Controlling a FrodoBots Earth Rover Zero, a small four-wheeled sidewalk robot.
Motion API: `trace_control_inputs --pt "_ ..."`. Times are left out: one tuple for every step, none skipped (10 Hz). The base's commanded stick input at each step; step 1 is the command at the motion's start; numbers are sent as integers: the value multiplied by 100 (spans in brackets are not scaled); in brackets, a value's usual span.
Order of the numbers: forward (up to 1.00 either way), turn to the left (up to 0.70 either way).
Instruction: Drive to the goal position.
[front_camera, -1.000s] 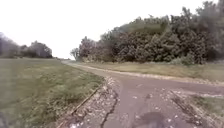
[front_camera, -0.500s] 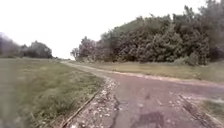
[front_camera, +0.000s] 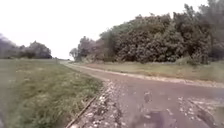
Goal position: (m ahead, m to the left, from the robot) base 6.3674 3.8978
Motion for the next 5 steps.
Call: trace_control_inputs --pt "70 0" --pt "70 0" --pt "70 0" --pt "70 0" --pt "70 0"
